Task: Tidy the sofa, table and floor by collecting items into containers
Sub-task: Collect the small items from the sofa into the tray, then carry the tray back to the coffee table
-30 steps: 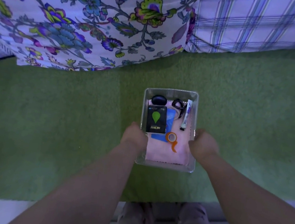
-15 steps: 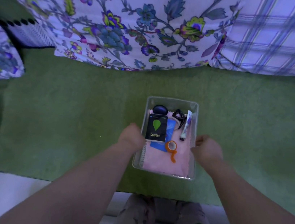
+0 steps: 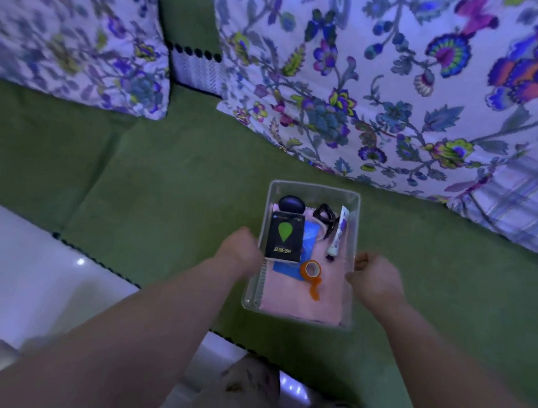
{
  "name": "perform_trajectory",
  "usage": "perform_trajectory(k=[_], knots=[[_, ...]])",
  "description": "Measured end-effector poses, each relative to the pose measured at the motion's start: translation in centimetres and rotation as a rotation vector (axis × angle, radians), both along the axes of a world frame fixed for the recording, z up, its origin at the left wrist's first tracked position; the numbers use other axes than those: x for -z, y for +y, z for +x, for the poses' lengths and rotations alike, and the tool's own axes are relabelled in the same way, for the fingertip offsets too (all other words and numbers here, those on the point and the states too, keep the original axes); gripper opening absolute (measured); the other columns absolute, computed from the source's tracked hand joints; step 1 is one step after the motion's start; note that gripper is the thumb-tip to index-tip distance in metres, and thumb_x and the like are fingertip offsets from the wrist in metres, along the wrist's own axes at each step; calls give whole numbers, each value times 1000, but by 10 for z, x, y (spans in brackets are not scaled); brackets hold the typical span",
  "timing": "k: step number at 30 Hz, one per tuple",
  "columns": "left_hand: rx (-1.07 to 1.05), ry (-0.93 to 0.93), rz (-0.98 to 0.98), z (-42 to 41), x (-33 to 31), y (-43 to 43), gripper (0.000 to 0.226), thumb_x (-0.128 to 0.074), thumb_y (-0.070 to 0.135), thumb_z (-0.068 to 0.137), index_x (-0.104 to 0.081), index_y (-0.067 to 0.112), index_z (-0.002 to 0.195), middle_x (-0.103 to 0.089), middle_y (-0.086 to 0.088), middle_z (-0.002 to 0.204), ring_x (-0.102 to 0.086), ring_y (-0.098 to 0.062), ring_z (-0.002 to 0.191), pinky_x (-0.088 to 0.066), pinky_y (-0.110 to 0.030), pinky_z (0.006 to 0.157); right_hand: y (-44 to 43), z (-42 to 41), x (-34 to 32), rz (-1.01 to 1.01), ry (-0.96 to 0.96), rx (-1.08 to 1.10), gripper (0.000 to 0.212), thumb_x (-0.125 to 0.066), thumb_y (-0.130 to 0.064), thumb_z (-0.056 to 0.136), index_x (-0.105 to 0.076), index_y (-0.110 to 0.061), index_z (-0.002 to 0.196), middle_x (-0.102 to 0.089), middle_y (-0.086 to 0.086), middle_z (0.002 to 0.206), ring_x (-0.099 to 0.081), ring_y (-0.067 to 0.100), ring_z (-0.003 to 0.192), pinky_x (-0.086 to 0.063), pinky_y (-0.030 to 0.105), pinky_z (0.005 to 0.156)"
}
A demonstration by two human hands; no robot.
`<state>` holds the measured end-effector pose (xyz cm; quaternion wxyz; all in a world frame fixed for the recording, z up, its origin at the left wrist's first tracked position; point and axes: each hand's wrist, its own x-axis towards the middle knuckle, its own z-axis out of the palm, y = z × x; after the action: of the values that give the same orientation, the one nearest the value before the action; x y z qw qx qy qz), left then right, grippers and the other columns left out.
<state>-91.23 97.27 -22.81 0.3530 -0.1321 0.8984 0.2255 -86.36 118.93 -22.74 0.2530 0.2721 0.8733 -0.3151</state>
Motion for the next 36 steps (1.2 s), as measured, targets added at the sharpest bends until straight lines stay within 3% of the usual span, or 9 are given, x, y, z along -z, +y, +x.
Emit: perform_trajectory(k=[4, 7, 11, 14, 20, 31, 36], knots=[[-148, 66, -6, 11, -27, -36, 19, -56, 11, 89, -66, -2, 100, -69, -12, 97, -65, -28, 92, -52, -32, 75, -27, -21, -19, -37, 74, -143, 25, -64, -12, 82, -62, -13, 106, -68, 6, 107, -62, 24, 95, -47, 28, 78], [-318, 144, 3, 31, -55, -59, 12, -57, 9, 88, -67, 2, 86, -62, -8, 80, -57, -24, 76, -44, -29, 66, -44, -31, -37, -86, 159, -286, 24, -65, -16, 84, -60, -16, 107, -68, 2, 105, -58, 15, 82, -45, 25, 70], [-608, 284, 55, 82, -85, -69, 17, -57, 14, 77, -56, 11, 61, -56, -8, 67, -49, -24, 65, -45, -30, 61, -58, -27, -68, -157, 268, -488, 24, -63, -15, 83, -62, -13, 107, -69, 1, 105, -59, 16, 87, -41, 22, 74], [-903, 407, 89, 136, -97, -64, 10, -54, 20, 69, -52, 15, 61, -60, -10, 72, -53, -26, 67, -56, -39, 71, -67, -13, -91, -201, 298, -663, 25, -63, -14, 83, -62, -12, 108, -69, 2, 107, -62, 20, 100, -42, 25, 79], [-1274, 521, 107, 238, -96, -56, 26, -49, -1, 80, -50, 16, 61, -57, -7, 68, -52, -22, 69, -47, -31, 67, -102, 20, -117, -202, 326, -979, 24, -63, -16, 83, -62, -16, 106, -69, -1, 108, -62, 20, 100, -43, 25, 77], [-1718, 484, 35, 406, -79, -75, 23, -48, -1, 75, -52, 17, 62, -53, -3, 61, -51, -23, 65, -42, -28, 62, -225, 132, -110, -187, 224, -1446, 22, -60, -12, 82, -61, -17, 104, -69, -2, 103, -62, 20, 93, -45, 27, 76], [-1845, 431, 0, 461, -61, -98, 23, -49, -2, 76, -53, 16, 63, -57, -9, 70, -53, -25, 68, -48, -32, 66, -276, 181, -97, -159, 154, -1580, 23, -60, -14, 84, -58, -16, 107, -65, -3, 98, -61, 17, 90, -44, 25, 74]])
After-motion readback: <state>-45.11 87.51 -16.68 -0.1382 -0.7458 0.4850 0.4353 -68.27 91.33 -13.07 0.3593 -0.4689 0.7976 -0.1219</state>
